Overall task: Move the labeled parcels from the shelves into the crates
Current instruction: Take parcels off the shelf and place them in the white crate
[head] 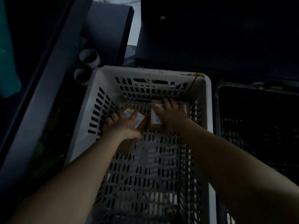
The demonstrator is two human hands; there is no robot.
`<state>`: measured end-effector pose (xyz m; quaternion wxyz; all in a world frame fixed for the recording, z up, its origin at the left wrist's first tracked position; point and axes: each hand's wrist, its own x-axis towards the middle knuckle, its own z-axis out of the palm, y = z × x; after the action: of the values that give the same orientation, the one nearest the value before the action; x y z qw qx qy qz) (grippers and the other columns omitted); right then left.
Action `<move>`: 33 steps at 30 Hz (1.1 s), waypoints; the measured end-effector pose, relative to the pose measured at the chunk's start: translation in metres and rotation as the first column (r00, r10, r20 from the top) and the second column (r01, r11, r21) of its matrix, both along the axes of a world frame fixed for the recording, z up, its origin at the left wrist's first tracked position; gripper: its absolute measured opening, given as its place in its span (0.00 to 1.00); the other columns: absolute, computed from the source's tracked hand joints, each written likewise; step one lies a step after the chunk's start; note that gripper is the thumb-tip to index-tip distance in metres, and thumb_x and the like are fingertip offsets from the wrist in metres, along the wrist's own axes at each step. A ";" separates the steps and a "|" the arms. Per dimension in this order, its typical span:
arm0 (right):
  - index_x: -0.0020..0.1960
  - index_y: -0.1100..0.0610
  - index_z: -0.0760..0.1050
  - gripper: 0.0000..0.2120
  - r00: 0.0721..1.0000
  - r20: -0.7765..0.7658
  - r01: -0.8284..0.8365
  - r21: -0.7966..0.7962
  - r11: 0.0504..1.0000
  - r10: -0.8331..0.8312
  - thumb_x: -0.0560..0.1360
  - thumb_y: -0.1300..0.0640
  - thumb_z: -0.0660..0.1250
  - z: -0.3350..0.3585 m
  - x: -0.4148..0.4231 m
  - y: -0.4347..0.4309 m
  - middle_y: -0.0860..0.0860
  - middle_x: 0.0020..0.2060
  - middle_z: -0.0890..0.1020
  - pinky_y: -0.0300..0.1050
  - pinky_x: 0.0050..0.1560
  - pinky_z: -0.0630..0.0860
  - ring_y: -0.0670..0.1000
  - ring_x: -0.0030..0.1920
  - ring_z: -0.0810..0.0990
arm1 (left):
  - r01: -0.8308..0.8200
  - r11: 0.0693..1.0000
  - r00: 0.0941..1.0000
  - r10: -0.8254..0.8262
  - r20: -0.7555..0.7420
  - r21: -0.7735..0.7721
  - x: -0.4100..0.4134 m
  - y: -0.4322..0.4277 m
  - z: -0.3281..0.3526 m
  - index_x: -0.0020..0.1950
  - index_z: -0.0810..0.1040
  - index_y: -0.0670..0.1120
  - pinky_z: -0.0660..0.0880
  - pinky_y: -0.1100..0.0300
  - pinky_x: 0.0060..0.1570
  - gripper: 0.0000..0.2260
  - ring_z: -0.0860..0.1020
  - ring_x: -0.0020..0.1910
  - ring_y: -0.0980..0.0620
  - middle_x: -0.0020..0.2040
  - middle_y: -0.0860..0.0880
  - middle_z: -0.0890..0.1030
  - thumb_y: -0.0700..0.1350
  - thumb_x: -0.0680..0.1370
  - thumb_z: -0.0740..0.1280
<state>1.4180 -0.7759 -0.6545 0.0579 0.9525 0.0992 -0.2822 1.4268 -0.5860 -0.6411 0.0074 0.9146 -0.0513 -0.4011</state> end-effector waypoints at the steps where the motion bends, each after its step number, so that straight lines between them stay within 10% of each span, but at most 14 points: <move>1: 0.77 0.43 0.34 0.55 1.000 -0.011 0.020 0.000 1.000 -0.020 0.68 0.41 0.73 -0.003 0.001 -0.001 0.61 0.77 0.45 0.68 0.71 0.49 0.63 0.76 0.45 | 0.031 0.999 0.999 -0.030 -0.033 0.023 0.006 -0.004 0.003 0.75 0.41 0.61 0.52 0.42 0.70 0.47 0.46 0.72 0.33 0.76 0.42 0.40 0.63 0.67 0.69; 10: 0.79 0.45 0.43 0.39 0.950 -0.170 0.278 0.075 0.958 -0.262 0.77 0.44 0.63 -0.020 -0.001 0.001 0.56 0.78 0.42 0.66 0.73 0.46 0.63 0.77 0.41 | 0.205 0.975 0.976 -0.197 -0.098 0.086 0.019 -0.013 0.027 0.76 0.46 0.61 0.54 0.43 0.68 0.44 0.50 0.72 0.35 0.77 0.42 0.46 0.61 0.67 0.69; 15: 0.79 0.47 0.39 0.52 0.983 -0.162 0.148 0.386 0.911 -0.091 0.70 0.46 0.74 0.007 -0.003 0.020 0.55 0.78 0.41 0.68 0.72 0.51 0.61 0.77 0.41 | 0.323 0.945 0.944 -0.326 -0.052 -0.045 0.006 -0.007 0.051 0.75 0.46 0.61 0.53 0.46 0.68 0.44 0.50 0.71 0.38 0.76 0.44 0.46 0.58 0.68 0.70; 23: 0.76 0.45 0.29 0.65 0.964 -0.219 -0.045 0.416 0.908 0.148 0.61 0.38 0.77 0.037 -0.018 0.037 0.52 0.78 0.44 0.67 0.73 0.43 0.58 0.77 0.43 | 0.473 0.859 0.877 -0.481 0.008 -0.199 -0.013 0.022 0.086 0.68 0.56 0.61 0.54 0.51 0.65 0.36 0.53 0.68 0.45 0.69 0.53 0.50 0.53 0.65 0.72; 29: 0.78 0.49 0.42 0.58 0.999 0.038 0.003 0.390 0.921 -0.019 0.62 0.41 0.76 0.035 -0.017 0.046 0.59 0.70 0.58 0.57 0.70 0.58 0.64 0.70 0.57 | 0.381 0.896 0.916 -0.333 0.223 -0.229 -0.013 0.027 0.079 0.73 0.56 0.57 0.45 0.47 0.72 0.35 0.48 0.73 0.46 0.73 0.49 0.53 0.52 0.71 0.70; 33: 0.79 0.51 0.41 0.57 0.980 0.130 0.102 0.316 0.943 -0.150 0.64 0.38 0.74 0.009 -0.010 0.070 0.62 0.71 0.56 0.60 0.72 0.52 0.66 0.72 0.55 | 0.224 0.951 0.910 -0.125 0.396 -0.214 -0.008 0.028 0.061 0.75 0.61 0.48 0.60 0.52 0.69 0.27 0.57 0.72 0.44 0.73 0.45 0.59 0.47 0.77 0.64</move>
<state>1.4082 -0.7056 -0.6457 -0.1021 0.9729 0.0760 -0.1929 1.4187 -0.5585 -0.5799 0.0786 0.9576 -0.1850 -0.2066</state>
